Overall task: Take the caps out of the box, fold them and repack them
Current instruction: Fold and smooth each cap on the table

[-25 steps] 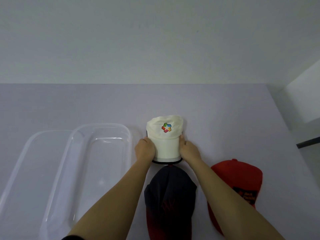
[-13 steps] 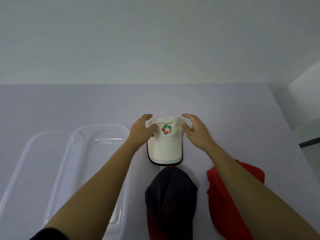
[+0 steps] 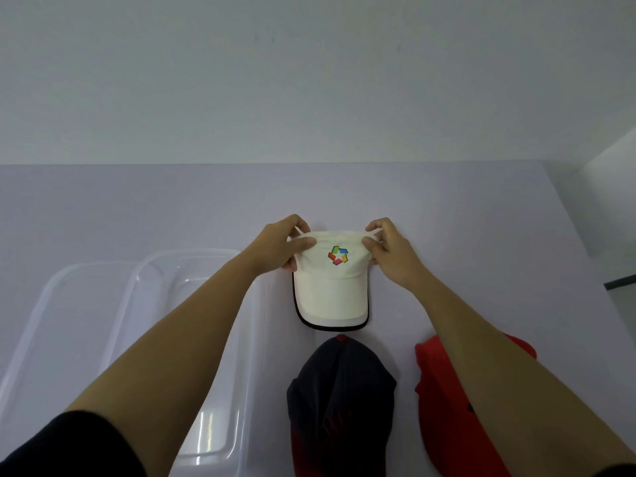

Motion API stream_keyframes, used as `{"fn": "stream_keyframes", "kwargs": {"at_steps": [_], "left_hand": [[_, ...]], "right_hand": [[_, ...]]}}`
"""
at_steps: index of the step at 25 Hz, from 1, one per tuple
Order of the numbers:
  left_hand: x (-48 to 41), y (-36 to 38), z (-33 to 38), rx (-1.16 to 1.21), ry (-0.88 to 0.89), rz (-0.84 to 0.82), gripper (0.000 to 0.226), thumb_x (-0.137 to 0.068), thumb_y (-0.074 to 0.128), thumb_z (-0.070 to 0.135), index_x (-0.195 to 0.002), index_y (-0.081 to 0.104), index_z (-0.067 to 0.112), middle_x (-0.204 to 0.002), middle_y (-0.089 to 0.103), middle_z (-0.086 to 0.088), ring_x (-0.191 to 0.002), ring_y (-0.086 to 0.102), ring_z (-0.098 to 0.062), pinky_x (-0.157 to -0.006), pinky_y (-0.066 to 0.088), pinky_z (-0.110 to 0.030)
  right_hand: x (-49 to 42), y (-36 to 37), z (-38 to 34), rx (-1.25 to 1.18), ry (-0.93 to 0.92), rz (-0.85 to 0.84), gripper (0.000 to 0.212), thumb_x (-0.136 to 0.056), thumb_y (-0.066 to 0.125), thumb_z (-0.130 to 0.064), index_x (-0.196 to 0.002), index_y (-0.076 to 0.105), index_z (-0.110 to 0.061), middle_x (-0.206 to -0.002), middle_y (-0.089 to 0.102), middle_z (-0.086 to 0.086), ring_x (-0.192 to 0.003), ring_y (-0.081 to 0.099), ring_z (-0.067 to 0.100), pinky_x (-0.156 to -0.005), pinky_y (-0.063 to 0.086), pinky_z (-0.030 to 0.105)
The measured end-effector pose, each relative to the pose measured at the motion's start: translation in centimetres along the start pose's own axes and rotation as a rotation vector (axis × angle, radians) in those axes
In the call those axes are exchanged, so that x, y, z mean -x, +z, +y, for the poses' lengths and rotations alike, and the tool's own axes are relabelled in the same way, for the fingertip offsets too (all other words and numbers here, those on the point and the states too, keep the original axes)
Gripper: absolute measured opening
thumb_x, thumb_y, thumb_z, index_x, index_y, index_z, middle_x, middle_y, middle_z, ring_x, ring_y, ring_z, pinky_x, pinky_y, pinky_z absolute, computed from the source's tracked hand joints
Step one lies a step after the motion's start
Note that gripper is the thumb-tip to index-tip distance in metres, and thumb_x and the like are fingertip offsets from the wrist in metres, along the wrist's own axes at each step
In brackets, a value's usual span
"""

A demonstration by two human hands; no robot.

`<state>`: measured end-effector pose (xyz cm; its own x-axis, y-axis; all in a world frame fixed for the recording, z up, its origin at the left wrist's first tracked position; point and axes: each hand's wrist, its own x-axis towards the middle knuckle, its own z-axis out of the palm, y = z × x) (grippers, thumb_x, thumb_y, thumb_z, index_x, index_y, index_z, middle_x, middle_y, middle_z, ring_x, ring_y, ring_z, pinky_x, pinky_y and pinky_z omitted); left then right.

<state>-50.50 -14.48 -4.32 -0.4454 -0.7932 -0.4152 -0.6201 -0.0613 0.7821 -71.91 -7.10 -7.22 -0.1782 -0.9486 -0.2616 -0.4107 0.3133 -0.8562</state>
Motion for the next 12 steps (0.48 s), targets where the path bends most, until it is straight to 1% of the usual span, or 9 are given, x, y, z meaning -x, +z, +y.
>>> {"fn": "stream_keyframes", "kwargs": {"at_steps": [2, 4, 5, 6, 7, 9, 11, 12], "left_hand": [[-0.3, -0.4, -0.1, -0.092, 0.001, -0.013, 0.019, -0.092, 0.058, 0.027, -0.103, 0.055, 0.012, -0.092, 0.058, -0.006, -0.049, 0.059, -0.014, -0.046, 0.049, -0.016], [-0.6, -0.3, 0.3, -0.147, 0.011, -0.014, 0.017, -0.093, 0.055, 0.023, -0.103, 0.058, 0.01, -0.093, 0.06, -0.008, -0.049, 0.061, -0.013, -0.044, 0.046, -0.012], [-0.7, -0.2, 0.7, -0.11, 0.003, -0.007, 0.015, -0.093, 0.054, 0.018, -0.104, 0.059, 0.009, -0.096, 0.062, -0.008, -0.052, 0.064, -0.013, -0.044, 0.045, -0.012], [-0.8, 0.0, 1.1, -0.021, -0.011, -0.003, 0.016, -0.092, 0.052, 0.012, -0.107, 0.059, 0.009, -0.101, 0.062, -0.007, -0.054, 0.066, -0.013, -0.045, 0.046, -0.012], [-0.9, 0.3, 1.5, 0.097, -0.029, -0.008, 0.023, -0.09, 0.051, 0.007, -0.111, 0.057, 0.011, -0.106, 0.062, -0.007, -0.056, 0.067, -0.013, -0.046, 0.046, -0.013], [-0.8, 0.8, 2.1, 0.284, -0.037, -0.038, 0.031, -0.088, 0.055, 0.007, -0.118, 0.053, 0.015, -0.107, 0.061, -0.007, -0.056, 0.067, -0.011, -0.048, 0.047, -0.014], [-1.0, 1.4, 2.1, 0.275, -0.011, -0.029, 0.026, -0.087, 0.064, 0.016, -0.112, 0.058, 0.011, -0.093, 0.066, -0.009, -0.052, 0.065, -0.008, -0.051, 0.051, -0.016], [-1.1, 1.6, 2.0, 0.21, 0.007, -0.009, 0.022, -0.087, 0.066, 0.02, -0.104, 0.062, 0.008, -0.083, 0.068, -0.008, -0.049, 0.064, -0.007, -0.052, 0.053, -0.018]], "right_hand": [[-0.2, -0.4, 0.0, 0.053, -0.01, -0.043, 0.016, -0.095, 0.049, -0.017, -0.109, 0.049, -0.008, -0.092, 0.056, 0.006, -0.083, 0.06, 0.024, -0.074, 0.055, 0.034], [-0.4, -0.3, 0.0, 0.118, -0.044, -0.017, 0.016, -0.095, 0.05, -0.018, -0.104, 0.054, -0.005, -0.091, 0.058, 0.007, -0.08, 0.059, 0.024, -0.075, 0.052, 0.035], [-0.4, -0.2, 0.0, 0.145, -0.066, 0.011, 0.016, -0.095, 0.05, -0.019, -0.101, 0.056, -0.004, -0.09, 0.059, 0.005, -0.079, 0.058, 0.022, -0.074, 0.05, 0.034], [-0.5, -0.1, -0.1, 0.17, -0.091, 0.04, 0.016, -0.095, 0.05, -0.019, -0.099, 0.057, -0.005, -0.09, 0.058, 0.004, -0.078, 0.056, 0.02, -0.073, 0.047, 0.032], [-0.6, 0.0, -0.2, 0.18, -0.11, 0.066, 0.016, -0.094, 0.051, -0.02, -0.097, 0.058, -0.006, -0.091, 0.057, 0.002, -0.078, 0.054, 0.018, -0.072, 0.045, 0.03], [-0.9, 0.4, -0.5, 0.109, -0.1, 0.08, 0.011, -0.094, 0.052, -0.022, -0.092, 0.057, -0.012, -0.088, 0.057, -0.001, -0.073, 0.055, 0.017, -0.066, 0.048, 0.027], [-1.0, 0.5, -0.7, 0.015, -0.068, 0.047, 0.01, -0.095, 0.05, -0.024, -0.089, 0.053, -0.017, -0.083, 0.057, -0.002, -0.066, 0.056, 0.016, -0.058, 0.051, 0.024], [-1.0, 0.4, -0.6, 0.02, -0.07, 0.026, 0.011, -0.096, 0.049, -0.025, -0.089, 0.052, -0.017, -0.082, 0.057, -0.001, -0.067, 0.056, 0.017, -0.058, 0.052, 0.026]]}}
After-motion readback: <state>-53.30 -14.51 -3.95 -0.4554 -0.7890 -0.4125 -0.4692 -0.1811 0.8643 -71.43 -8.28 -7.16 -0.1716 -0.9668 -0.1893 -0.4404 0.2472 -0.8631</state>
